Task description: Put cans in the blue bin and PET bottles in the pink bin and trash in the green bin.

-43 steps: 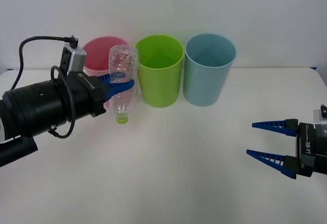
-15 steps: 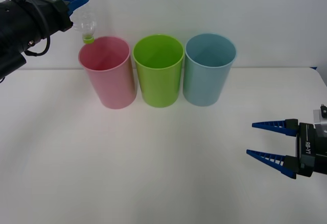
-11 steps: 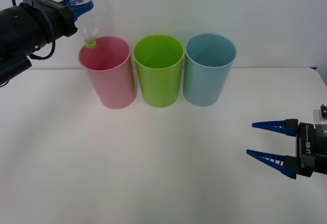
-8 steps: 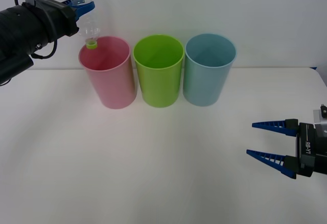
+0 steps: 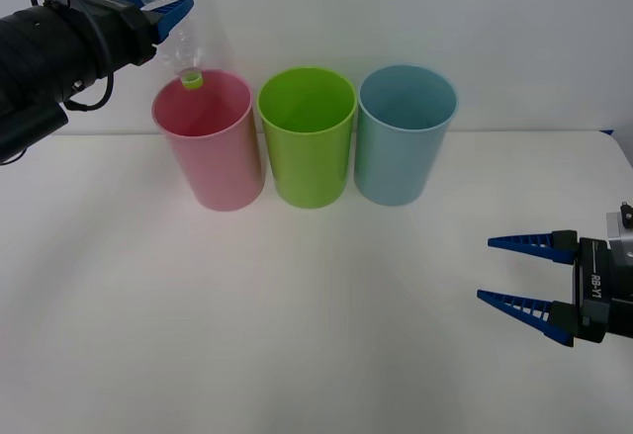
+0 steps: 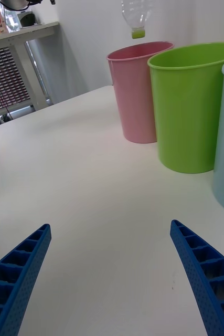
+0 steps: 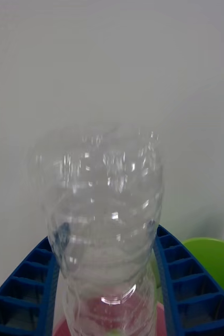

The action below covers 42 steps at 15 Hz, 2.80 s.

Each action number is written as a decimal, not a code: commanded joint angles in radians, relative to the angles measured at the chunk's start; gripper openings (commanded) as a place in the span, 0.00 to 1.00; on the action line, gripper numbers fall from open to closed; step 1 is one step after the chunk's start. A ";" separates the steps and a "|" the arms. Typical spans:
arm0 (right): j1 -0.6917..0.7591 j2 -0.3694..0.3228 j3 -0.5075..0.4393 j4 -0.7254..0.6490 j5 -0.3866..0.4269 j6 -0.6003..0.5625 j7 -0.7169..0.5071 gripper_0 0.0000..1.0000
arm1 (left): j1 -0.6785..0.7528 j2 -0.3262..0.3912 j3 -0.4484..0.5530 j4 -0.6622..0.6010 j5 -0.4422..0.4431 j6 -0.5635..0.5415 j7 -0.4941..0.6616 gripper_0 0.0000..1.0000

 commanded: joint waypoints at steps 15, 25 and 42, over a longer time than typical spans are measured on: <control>0.000 0.000 0.000 0.000 0.000 0.000 0.000 0.77 | 0.267 0.149 0.221 -0.201 0.058 -0.226 -0.037 1.00; 0.000 0.000 0.000 0.000 0.000 0.000 0.000 0.78 | 0.942 0.017 0.879 -0.382 -0.181 -0.738 0.064 1.00; 0.000 0.000 0.000 0.000 0.000 0.000 0.000 0.78 | 1.177 -0.472 1.164 -0.520 -0.583 -1.215 0.067 1.00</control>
